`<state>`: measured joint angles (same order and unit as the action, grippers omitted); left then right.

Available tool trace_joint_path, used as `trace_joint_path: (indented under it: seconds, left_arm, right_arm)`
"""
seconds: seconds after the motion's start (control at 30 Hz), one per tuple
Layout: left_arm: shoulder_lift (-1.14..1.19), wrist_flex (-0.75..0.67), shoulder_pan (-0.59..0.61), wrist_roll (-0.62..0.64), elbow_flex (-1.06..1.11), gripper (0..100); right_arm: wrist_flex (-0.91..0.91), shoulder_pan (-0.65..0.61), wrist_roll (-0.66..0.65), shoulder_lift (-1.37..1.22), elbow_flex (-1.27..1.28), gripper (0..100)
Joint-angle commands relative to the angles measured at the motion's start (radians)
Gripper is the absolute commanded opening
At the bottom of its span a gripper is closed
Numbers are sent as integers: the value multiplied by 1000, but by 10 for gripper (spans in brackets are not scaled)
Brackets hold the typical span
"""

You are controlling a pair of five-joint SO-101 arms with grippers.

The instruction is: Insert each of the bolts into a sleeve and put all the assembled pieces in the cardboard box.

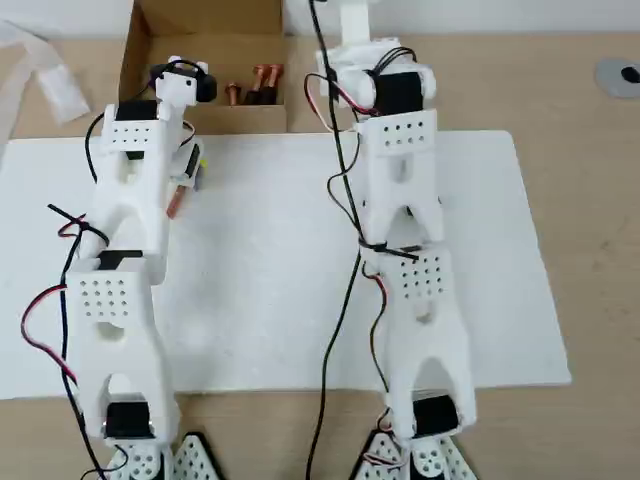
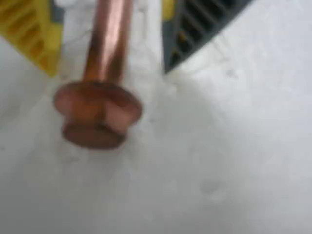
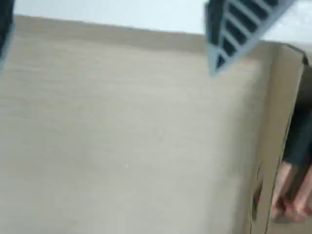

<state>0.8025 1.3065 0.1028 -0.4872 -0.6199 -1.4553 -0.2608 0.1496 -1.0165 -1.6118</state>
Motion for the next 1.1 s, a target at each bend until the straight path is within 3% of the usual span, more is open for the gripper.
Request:
trace_joint_path:
  seconds: [0.0,0.13,0.27,0.67,0.77,0.93,1.07]
  left_arm:
    - [56,-18,-14,35,-64,153]
    - [79,-14,-12,48,-80,131]
    - [79,18,-15,44,-81,2]
    - [76,219,28,44,-86,9]
    - [35,325,54,44,-178,10]
    - [-154,451,71,35,-451,8]
    - [-358,450,71,155,-427,7]
  right_arm:
    - [-77,19,-6,90,-48,315]
    - [-249,15,-5,90,-48,315]
    - [-331,19,-5,91,-50,315]
    - [-334,41,-8,107,-53,315]
    - [-334,48,-11,174,-48,315]
    - [-336,42,-278,338,128,315]
    - [-336,90,-356,595,466,315]
